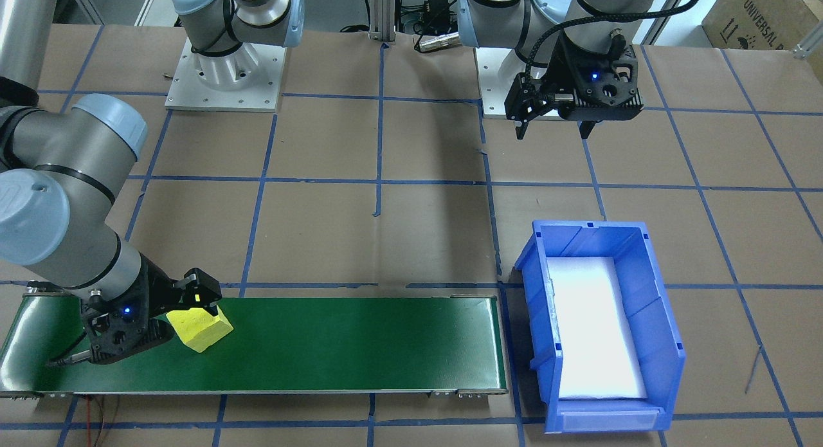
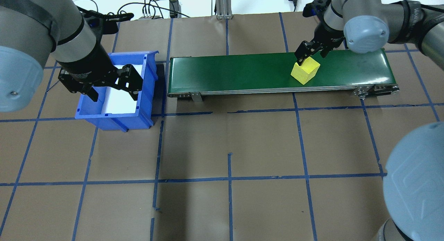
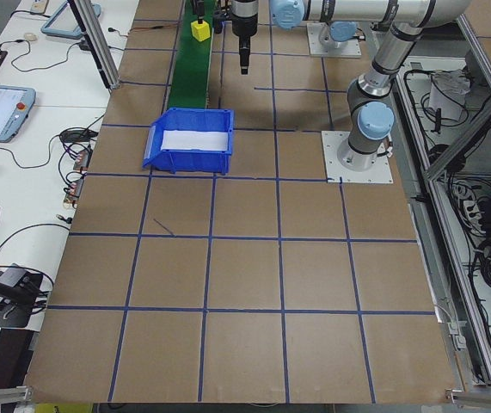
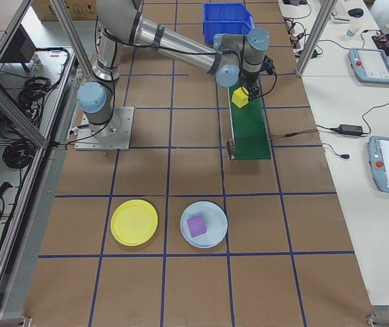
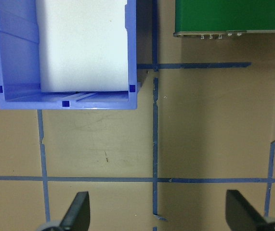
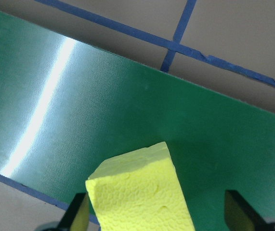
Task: Move block left to right into plate
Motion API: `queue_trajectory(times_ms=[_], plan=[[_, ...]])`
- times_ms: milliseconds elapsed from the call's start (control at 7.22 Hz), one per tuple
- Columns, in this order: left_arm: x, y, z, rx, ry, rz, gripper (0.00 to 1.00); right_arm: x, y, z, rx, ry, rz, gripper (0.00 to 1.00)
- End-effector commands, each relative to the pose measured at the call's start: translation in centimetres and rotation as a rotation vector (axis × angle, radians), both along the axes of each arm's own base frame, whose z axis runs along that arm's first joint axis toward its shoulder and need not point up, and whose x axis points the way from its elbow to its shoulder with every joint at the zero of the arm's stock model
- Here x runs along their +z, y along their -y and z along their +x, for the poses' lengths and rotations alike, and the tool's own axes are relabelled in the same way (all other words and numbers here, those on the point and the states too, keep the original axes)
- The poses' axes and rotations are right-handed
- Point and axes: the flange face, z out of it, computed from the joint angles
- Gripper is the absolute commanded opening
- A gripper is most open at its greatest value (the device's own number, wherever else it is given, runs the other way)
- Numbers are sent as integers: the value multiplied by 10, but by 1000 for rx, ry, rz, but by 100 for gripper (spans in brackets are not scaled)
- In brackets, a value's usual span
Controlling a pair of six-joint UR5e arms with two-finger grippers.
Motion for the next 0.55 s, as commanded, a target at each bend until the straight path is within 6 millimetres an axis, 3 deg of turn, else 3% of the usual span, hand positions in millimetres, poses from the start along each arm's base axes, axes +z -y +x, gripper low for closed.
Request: queue_trajectory(times_ms=[0, 138, 415], plan=[[0, 0, 0, 0, 1, 1, 100, -28, 3, -2, 28, -6, 38, 100], [0, 0, 0, 0, 0, 1, 100, -35, 1, -3, 45, -18, 50, 99], [-1, 0, -1, -2, 1, 2, 100, -46, -6, -17, 80, -148, 92, 73]])
